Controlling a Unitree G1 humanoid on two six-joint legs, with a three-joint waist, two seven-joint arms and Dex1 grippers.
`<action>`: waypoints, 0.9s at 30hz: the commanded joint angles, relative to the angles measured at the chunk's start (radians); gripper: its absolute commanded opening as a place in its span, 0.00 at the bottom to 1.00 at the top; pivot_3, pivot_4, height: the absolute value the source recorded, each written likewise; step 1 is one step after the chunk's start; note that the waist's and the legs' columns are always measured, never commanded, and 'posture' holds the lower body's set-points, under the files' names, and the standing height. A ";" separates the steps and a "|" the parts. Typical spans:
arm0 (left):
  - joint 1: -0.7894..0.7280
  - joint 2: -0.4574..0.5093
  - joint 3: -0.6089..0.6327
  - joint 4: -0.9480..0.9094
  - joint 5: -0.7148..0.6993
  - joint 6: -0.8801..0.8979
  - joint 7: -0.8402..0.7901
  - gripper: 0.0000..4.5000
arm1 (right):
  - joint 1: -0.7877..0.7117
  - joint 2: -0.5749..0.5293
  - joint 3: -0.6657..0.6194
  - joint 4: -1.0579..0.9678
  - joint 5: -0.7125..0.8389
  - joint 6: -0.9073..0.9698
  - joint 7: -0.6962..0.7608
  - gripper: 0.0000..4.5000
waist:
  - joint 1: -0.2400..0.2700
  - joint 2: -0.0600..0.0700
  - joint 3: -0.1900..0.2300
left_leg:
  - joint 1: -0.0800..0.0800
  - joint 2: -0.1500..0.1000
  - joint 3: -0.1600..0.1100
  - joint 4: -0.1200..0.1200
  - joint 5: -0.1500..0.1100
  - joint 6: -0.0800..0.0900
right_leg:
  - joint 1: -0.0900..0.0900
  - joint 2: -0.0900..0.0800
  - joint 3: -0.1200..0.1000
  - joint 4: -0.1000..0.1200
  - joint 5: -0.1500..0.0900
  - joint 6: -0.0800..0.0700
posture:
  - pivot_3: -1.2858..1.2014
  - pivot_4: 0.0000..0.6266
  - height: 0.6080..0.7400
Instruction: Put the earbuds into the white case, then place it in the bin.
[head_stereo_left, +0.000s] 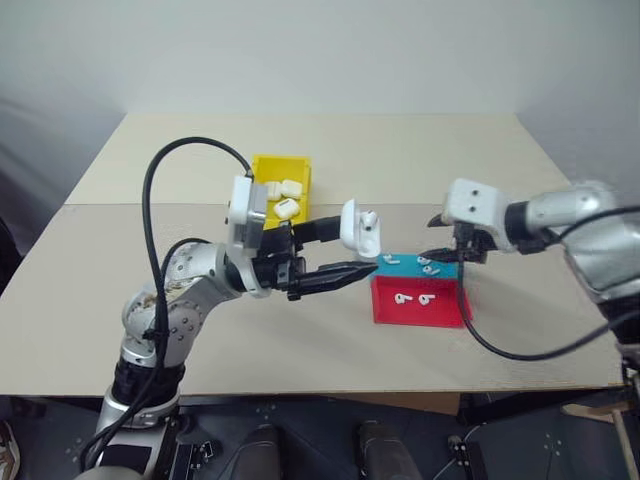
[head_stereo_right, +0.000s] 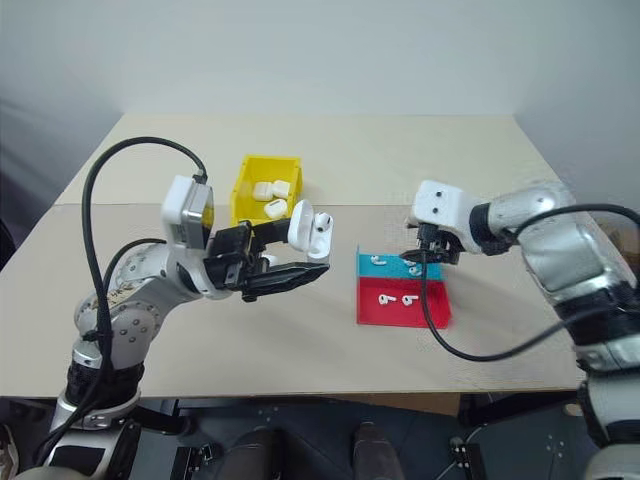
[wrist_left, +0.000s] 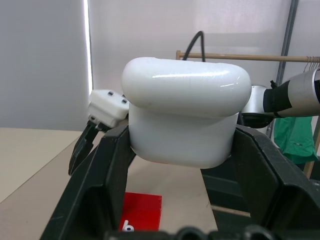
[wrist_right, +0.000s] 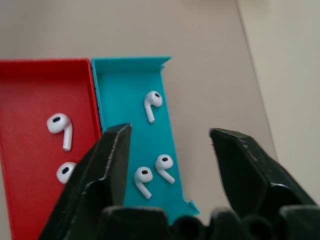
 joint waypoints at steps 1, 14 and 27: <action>-0.004 0.006 0.025 -0.031 -0.004 -0.025 0.008 0.61 | -0.122 0.083 0.040 0.225 -0.104 -0.153 0.062 0.57 | -0.001 0.000 0.000 | 0.000 0.000 0.000 0.000 0.000 0.000 | 0.000 0.000 0.000 0.000 0.002 -0.003 | 0.52 0.24 1.00; 0.027 0.030 0.050 -0.077 -0.004 -0.034 0.053 0.61 | -0.331 0.341 0.088 0.782 -0.302 -0.455 0.139 0.57 | -0.005 0.001 0.000 | -0.001 0.000 -0.001 0.000 0.000 0.000 | 0.000 0.000 -0.002 0.001 0.003 -0.005 | 0.52 0.24 1.00; 0.034 0.046 0.053 -0.092 -0.006 -0.033 0.069 0.61 | -0.358 0.432 0.055 0.939 -0.381 -0.495 0.044 0.57 | -0.008 0.001 0.000 | 0.000 0.000 -0.001 0.000 0.000 0.000 | 0.000 0.000 -0.001 0.002 0.003 -0.005 | 0.52 0.24 1.00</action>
